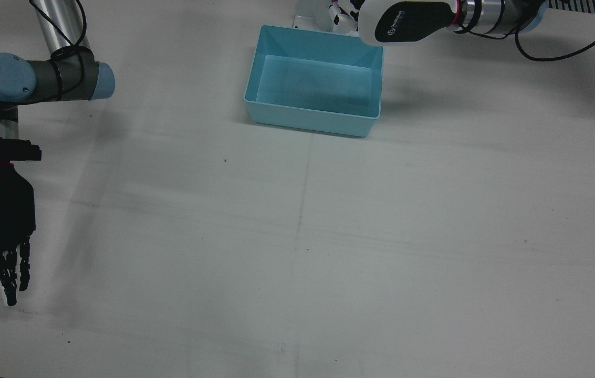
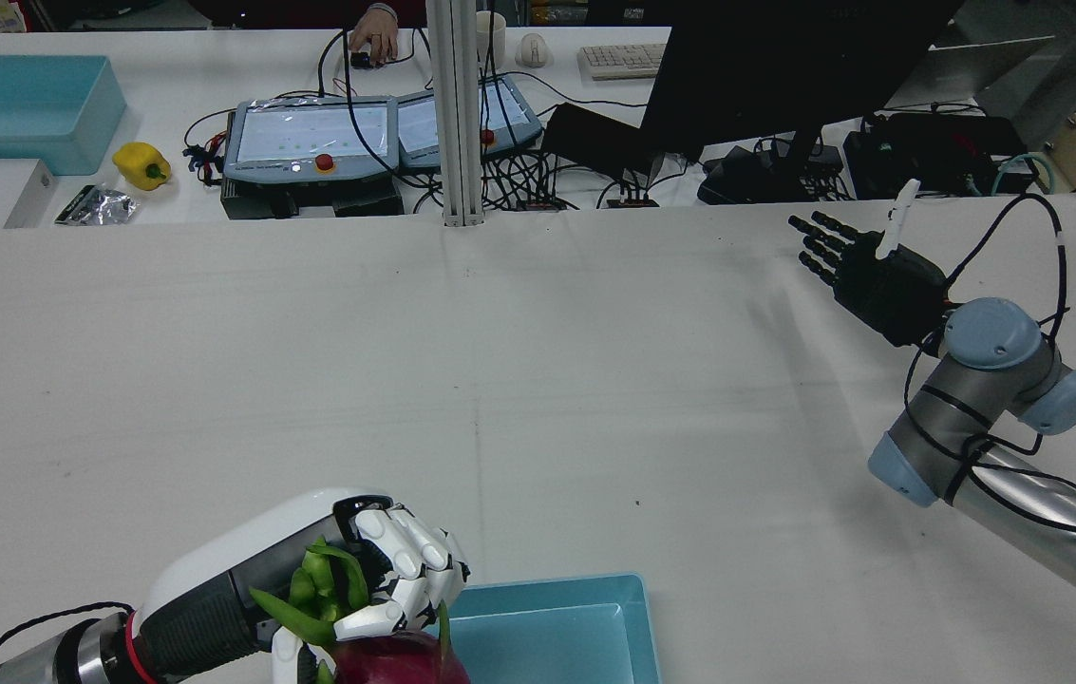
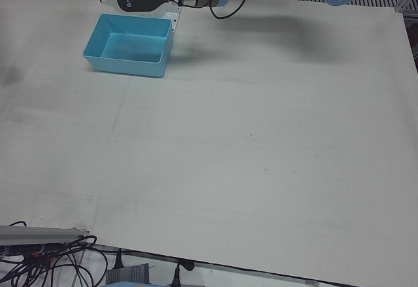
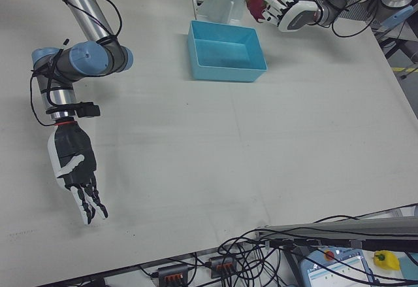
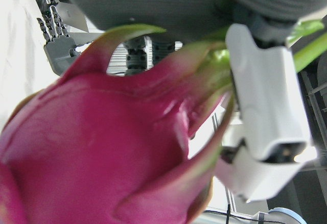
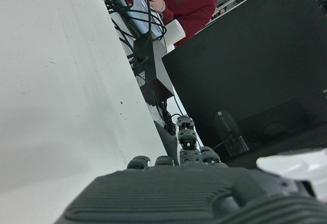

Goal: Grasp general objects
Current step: 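Open the left hand to release the dragon fruit into the tray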

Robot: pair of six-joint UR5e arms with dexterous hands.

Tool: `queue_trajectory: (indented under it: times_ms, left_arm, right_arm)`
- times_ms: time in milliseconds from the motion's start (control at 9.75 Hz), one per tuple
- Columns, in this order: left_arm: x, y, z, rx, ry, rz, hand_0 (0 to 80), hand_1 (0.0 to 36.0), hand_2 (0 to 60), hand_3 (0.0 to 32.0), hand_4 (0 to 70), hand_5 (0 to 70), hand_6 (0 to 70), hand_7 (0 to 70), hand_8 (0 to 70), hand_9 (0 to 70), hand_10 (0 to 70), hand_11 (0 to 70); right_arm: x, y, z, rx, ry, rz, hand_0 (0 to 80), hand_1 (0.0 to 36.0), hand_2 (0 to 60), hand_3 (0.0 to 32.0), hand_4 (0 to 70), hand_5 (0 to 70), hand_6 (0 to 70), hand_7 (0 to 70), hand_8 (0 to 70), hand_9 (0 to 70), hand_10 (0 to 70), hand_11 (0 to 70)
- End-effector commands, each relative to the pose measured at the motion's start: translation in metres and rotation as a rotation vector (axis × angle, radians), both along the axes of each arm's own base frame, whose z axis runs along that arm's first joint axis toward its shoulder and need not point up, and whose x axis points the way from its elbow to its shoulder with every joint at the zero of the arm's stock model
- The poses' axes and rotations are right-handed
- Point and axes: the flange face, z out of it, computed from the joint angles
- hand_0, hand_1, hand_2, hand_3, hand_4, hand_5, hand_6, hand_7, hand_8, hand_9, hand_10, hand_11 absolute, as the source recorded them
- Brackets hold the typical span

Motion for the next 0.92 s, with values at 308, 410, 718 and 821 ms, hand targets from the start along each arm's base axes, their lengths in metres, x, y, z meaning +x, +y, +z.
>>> queue_trajectory:
  times_ms: [308,410,718,821]
  left_arm:
    - [0.0170,0.0007,-0.0013,0.003,0.001,0.006,54.2,36.0,60.0,2.2,0.0,0.0,0.0,0.0,0.0,0.0,4.2,10.6]
    - [0.0175,0.0013,-0.0021,0.004,0.002,0.007,54.2,36.0,60.0,3.0,0.0,0.0,0.0,0.0,0.0,0.0,3.4,9.5]
    - [0.0168,-0.0025,0.0009,0.005,-0.012,0.011,54.7,36.0,60.0,0.0,0.0,0.0,0.0,0.0,0.0,0.0,1.6,7.1]
    - [0.0140,-0.0082,0.0064,-0.005,-0.032,0.006,55.1,36.0,60.0,0.0,0.0,2.0,0.0,0.0,0.0,0.0,3.4,9.8]
  right_arm:
    - [0.0000,0.0000,0.0000,0.000,0.000,0.000,0.0,0.0,0.0,0.0,0.0,0.0,0.0,0.0,0.0,0.0,0.0,0.0]
    - [0.0000,0.0000,0.0000,0.000,0.000,0.000,0.0,0.0,0.0,0.0,0.0,0.0,0.0,0.0,0.0,0.0,0.0,0.0]
    - [0.0000,0.0000,0.0000,0.000,0.000,0.000,0.0,0.0,0.0,0.0,0.0,0.0,0.0,0.0,0.0,0.0,0.0,0.0]
    - [0.0000,0.0000,0.0000,0.000,0.000,0.000,0.0,0.0,0.0,0.0,0.0,0.0,0.0,0.0,0.0,0.0,0.0,0.0]
